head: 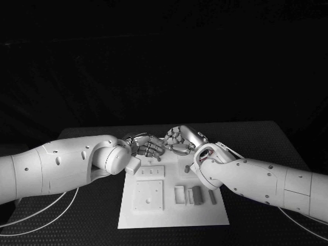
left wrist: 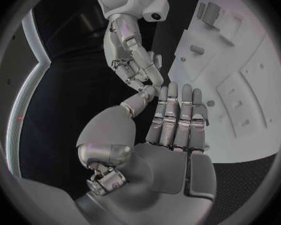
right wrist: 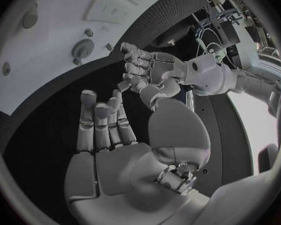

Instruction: Assemble the parts on the task board

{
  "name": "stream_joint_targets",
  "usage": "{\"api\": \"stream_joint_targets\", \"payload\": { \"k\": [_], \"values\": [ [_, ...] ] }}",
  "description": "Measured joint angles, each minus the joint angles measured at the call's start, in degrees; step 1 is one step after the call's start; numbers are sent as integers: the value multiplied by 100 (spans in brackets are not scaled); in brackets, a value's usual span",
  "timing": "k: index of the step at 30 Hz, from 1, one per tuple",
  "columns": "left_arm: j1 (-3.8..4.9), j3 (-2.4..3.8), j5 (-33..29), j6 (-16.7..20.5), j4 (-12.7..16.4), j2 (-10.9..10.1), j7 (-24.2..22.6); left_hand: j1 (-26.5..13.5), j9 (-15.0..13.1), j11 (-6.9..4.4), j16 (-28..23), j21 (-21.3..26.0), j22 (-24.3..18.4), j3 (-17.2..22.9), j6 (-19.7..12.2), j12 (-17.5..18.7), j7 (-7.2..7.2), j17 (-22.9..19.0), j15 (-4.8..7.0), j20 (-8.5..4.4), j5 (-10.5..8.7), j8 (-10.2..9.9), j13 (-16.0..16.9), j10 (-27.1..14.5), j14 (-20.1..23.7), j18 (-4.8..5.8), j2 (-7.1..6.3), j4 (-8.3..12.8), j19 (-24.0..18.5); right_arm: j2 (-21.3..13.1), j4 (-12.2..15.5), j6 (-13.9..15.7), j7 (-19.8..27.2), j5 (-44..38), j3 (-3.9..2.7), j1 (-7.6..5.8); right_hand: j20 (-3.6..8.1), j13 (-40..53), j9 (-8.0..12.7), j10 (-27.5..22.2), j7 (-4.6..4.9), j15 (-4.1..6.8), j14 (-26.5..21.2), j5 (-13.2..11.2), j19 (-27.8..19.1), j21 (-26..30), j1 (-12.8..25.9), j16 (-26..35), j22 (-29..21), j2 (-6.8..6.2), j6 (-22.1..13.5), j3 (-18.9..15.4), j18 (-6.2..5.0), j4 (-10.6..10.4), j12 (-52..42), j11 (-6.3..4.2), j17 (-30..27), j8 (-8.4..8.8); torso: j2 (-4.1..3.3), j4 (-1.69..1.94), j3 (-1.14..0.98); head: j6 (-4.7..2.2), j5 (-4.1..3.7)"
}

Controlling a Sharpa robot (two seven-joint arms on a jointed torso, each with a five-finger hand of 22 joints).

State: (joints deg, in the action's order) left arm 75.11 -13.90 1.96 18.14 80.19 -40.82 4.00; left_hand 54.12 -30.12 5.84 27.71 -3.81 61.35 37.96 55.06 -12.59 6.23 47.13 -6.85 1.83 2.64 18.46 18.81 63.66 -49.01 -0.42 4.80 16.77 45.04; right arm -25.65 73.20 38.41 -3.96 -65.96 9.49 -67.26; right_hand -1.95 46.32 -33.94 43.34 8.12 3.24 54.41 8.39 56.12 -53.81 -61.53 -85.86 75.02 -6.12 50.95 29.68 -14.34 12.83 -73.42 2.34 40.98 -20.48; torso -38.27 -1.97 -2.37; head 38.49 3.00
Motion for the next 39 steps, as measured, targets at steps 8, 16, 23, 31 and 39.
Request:
{"api": "stream_joint_targets", "payload": {
  "k": [8, 16, 23, 31, 39],
  "values": [
    [0, -1, -2, -34, -7, -2, 16, 0, 11, 20, 0, 0, -7, 0, -3, 0, 3, -6, -2, -3, 0, -12, 0, -21, 41, 0, 0, 0, -40, 36, -35, 25, 4, 1, 0, 2, 2, -17, -51, 30, -10, 20, 40, -1, 41, 0, -78, 0, 0, 101, 48, 245, 0, 70, 0, -29, -5, 1, 0, -1, 0, 7, 3],
    [0, -4, -3, -69, -11, -5, 46, 0, 10, 23, -2, 0, -27, 0, -8, 0, 7, -5, -23, 12, 0, -32, 6, -59, 62, 0, 0, 0, -95, 65, -67, 8, -5, -25, -2, 5, 2, -23, -92, 50, -10, 19, 40, -2, 41, -21, -101, 0, 0, 84, 48, 324, -1, 116, 0, -9, -11, -20, 1, -1, 1, 7, 3],
    [-5, -9, 0, -90, -15, -7, 83, 0, 11, 20, -3, 0, -33, 0, -3, 0, 2, -5, -23, 30, -1, -8, 11, -62, 62, 0, 0, 0, -113, 93, -98, -4, -17, -61, -4, 27, 1, -23, -102, 50, 18, 31, 28, 0, 41, -21, 30, 0, 0, -55, 18, 334, -1, 107, 23, -9, -11, 18, 1, 0, 2, 13, -1],
    [-5, -9, 3, -114, -23, -5, 110, 0, 11, 40, -23, 0, -37, 0, -1, 0, 0, -11, -42, 51, -1, -9, 11, -82, 82, 0, 0, 0, -133, 118, -98, -6, 36, -35, -4, 29, -23, -23, -67, -2, 60, -8, -18, 5, 16, -20, -21, 0, 0, -4, -67, 403, -28, 184, 23, 43, -11, 106, 1, 0, 2, 21, 8],
    [-7, -11, 4, -159, -12, 2, 125, 0, 25, 40, -23, 0, -37, 0, 0, 0, 0, -10, -42, 51, -4, -12, 16, -82, 81, 0, 0, 0, -133, 152, -103, -58, 121, -1, -6, 29, -82, -22, -23, -75, 93, -42, -70, 5, -46, 3, -135, 30, 0, 110, -121, 457, -38, 346, 45, 73, -11, 182, 2, 0, 2, 30, 15]
  ]
}}
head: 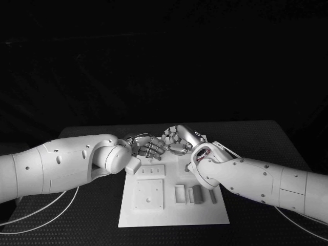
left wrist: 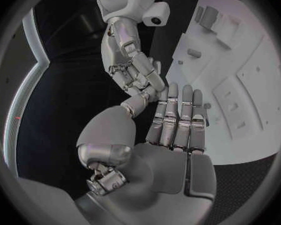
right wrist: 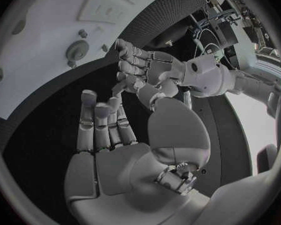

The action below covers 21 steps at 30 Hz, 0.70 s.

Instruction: Assemble the parts on the task board

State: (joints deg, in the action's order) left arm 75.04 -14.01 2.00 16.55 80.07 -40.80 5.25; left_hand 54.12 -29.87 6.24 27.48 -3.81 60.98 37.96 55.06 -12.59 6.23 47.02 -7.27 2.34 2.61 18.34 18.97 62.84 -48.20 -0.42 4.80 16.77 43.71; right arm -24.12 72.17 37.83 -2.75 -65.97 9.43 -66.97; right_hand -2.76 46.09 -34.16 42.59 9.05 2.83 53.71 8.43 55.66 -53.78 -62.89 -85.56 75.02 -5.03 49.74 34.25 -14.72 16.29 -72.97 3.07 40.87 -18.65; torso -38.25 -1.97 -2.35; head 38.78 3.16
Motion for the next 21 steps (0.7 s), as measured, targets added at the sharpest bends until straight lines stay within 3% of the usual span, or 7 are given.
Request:
{"api": "stream_joint_targets", "payload": {
  "k": [9, 21],
  "values": [
    [-2, -3, 0, -37, -3, 3, 16, 0, -9, 0, 0, 0, -5, 0, 1, 0, 1, 0, 0, -20, -1, -10, -1, 0, 0, 0, 0, 0, -20, 30, -26, -108, 63, 3, -4, -3, -21, 15, 64, -72, 8, -21, -83, 0, -80, 22, -179, 3, 0, 178, -51, 31, 1, 33, 0, 31, 0, 69, 0, -2, 0, 7, 3],
    [-5, -3, 1, -51, -4, 4, 28, 0, 0, 0, 0, 0, -4, 0, 0, 0, 2, 0, 0, 0, -1, 2, 4, 0, 0, 0, 0, 0, -41, 24, -46, -185, 198, 6, -5, 0, -42, 21, 131, -112, 11, -59, -122, -1, -142, 22, -322, 3, 0, 261, -86, 184, 4, 22, 0, 72, 1, 133, 1, -2, -2, 20, 11]
  ]
}}
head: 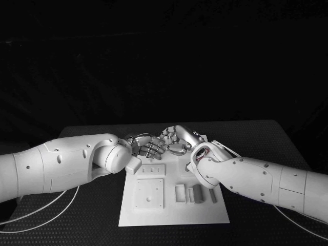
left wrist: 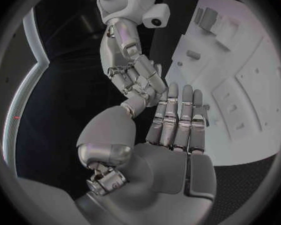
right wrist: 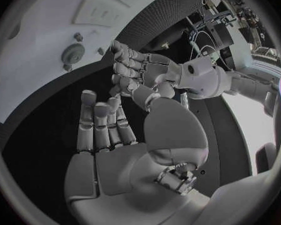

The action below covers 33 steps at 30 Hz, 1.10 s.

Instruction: Assemble the parts on the task board

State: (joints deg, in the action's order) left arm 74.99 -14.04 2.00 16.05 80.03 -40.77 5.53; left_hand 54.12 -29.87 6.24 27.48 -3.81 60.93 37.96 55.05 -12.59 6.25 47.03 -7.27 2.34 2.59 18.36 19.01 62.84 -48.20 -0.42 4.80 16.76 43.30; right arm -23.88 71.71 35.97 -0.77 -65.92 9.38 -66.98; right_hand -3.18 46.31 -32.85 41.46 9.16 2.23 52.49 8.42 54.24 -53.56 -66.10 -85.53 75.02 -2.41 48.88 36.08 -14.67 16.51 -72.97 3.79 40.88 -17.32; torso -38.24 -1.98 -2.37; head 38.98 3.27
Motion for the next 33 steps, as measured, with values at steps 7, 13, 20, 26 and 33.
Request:
{"api": "stream_joint_targets", "payload": {
  "k": [7, 13, 20, 26, 33],
  "values": [
    [3, 5, 0, -14, 7, 0, -15, -1, -3, 0, 0, 0, -5, 0, -2, 0, 2, 0, 0, 0, -1, 0, 5, 0, 0, 0, -1, 0, 0, -36, -3, 8, 120, 49, 2, 5, 0, 3, 55, -12, 60, -1, 0, -5, 0, -1, -25, 0, 0, -15, -59, 46, 2, 16, 0, 12, 0, 72, 1, -1, 0, 3, 7],
    [10, 13, 1, -31, 13, -1, -37, 3, -22, 0, 0, 0, -5, 0, 2, 0, -3, 0, 0, 0, -13, 0, 11, 0, 0, 0, 3, 0, 0, -46, -2, 19, 199, 122, 8, 15, -1, 5, 215, -41, 144, -34, -33, -3, 0, -1, 83, 0, 0, -232, -255, 78, 17, -16, 0, 42, -10, 236, 1, -3, 0, 7, 11],
    [11, 14, 2, -60, 22, 0, -59, 19, -14, 0, 0, 0, -11, -1, 17, 0, -17, 0, 20, 0, 5, -2, 11, 0, 20, 0, 19, 0, 0, -69, -3, 33, 271, 218, 10, 21, -1, 5, 342, -84, 152, -63, -62, 0, -1, 0, 100, 23, 0, -298, -528, 78, 46, -15, 0, 84, -25, 385, 1, -3, 0, 8, 7],
    [12, 15, 4, -83, 24, -1, -68, 33, 0, 0, 0, 0, -10, 0, 19, 0, -19, 1, 20, 0, 5, -7, 16, 0, 19, 0, 33, -2, 0, -73, -7, 42, 325, 283, 11, 22, -21, 5, 394, -83, 148, -64, -62, 0, -20, 0, 108, 36, 0, -303, -667, 76, 49, -16, 0, 83, -32, 435, 1, -3, 0, 8, 3],
    [13, 17, 6, -99, 20, -6, -80, 40, -1, 0, 0, 0, -10, 8, 19, 0, -20, 1, 20, 0, 1, 11, 16, 0, 19, 0, 39, -9, 0, -113, -7, 56, 389, 342, 12, 23, -20, 4, 393, -102, 186, -72, -68, 0, -20, -1, 108, 36, 0, -303, -621, 61, 52, -32, 0, 103, -31, 373, 1, -2, 1, 12, 2]
  ]
}}
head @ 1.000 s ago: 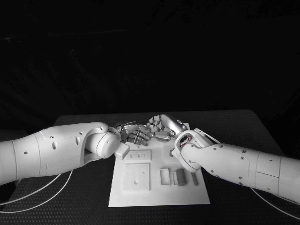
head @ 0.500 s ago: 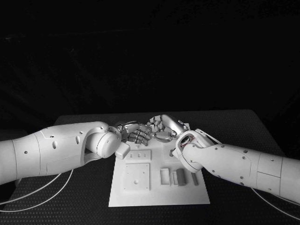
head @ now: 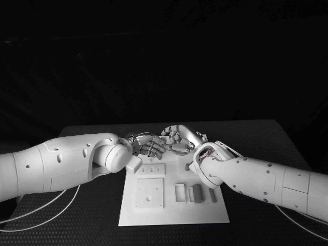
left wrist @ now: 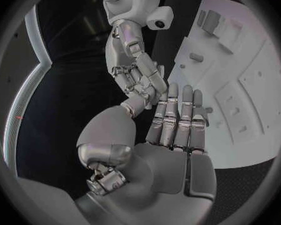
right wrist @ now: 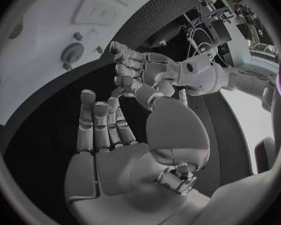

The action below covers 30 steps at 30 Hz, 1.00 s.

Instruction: Assemble the parts on the task board

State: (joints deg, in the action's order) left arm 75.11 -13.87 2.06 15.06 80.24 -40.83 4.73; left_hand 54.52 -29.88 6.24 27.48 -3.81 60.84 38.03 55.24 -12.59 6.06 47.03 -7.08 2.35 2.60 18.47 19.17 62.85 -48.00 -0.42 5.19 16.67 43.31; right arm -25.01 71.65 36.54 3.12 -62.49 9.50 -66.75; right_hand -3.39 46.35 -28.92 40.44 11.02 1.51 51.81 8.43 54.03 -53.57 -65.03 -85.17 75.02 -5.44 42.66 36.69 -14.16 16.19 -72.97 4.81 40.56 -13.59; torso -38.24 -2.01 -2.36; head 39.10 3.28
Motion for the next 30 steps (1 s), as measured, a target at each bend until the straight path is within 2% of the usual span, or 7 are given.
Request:
{"api": "stream_joint_targets", "payload": {
  "k": [4, 8, 10, 17, 30],
  "values": [
    [0, 0, 0, -5, -5, -10, -7, 0, -2, 0, 0, 0, 0, 14, 0, 0, 0, 0, 0, 0, -1, 0, 0, 0, 0, 0, 0, 14, 0, -17, -1, -3, 29, 21, 0, 1, 0, 0, -1, 0, 26, -35, 8, 0, 0, -1, 0, 0, 0, 0, 244, 0, 31, 0, 1, 0, 0, -139, 1, 0, 0, 3, 0],
    [0, 0, 1, -6, -6, -12, -13, 0, -2, 0, 0, 0, 0, 16, 0, 0, 0, 0, 0, 21, -1, -1, 0, 0, 0, 0, 0, 16, -21, -41, -1, -4, 57, 38, 0, 2, -1, 0, -17, 0, 13, -36, 10, 0, 0, -1, 19, 0, 0, 24, 381, 0, -8, 0, 6, 0, 0, -207, 1, -1, 0, 3, 1],
    [0, 1, 1, -7, -10, -16, -16, 0, -4, 0, 0, 0, 0, 16, 0, 0, 0, 0, 0, 21, -2, -1, -1, 0, 0, 0, 0, 16, -21, -55, 4, -4, 79, 51, 0, 4, -1, -1, -26, 0, -21, -37, 10, 0, 0, -1, 14, 0, 0, 84, 441, 0, -12, 0, -18, 0, -4, -253, 1, -1, 0, 4, 4],
    [0, 1, 2, -14, -13, -24, -20, 0, -5, 0, 0, 0, -5, 16, 1, 0, -1, 0, 0, 21, -2, -5, 5, 0, 0, 0, 0, 17, -21, -74, 12, 0, 132, 94, 0, 5, -1, -1, -40, 22, -72, -37, 10, 0, 0, -1, 41, 0, 0, 117, 508, 0, -16, 0, -19, -22, -7, -291, 0, -1, -1, 8, 4],
    [-1, -2, 11, -38, -12, -25, -19, -1, 0, 0, 0, 0, -4, 15, 1, 0, -1, 0, 0, 21, -13, 0, 4, 0, 0, 0, -1, 17, -21, -51, 2, 9, 167, 158, 0, 9, -22, -7, -42, 43, -60, -25, 41, 0, 21, -1, 39, 0, 0, 161, 531, 0, -50, 0, -19, -42, -12, -321, 0, 1, 0, 12, -1]
  ]
}}
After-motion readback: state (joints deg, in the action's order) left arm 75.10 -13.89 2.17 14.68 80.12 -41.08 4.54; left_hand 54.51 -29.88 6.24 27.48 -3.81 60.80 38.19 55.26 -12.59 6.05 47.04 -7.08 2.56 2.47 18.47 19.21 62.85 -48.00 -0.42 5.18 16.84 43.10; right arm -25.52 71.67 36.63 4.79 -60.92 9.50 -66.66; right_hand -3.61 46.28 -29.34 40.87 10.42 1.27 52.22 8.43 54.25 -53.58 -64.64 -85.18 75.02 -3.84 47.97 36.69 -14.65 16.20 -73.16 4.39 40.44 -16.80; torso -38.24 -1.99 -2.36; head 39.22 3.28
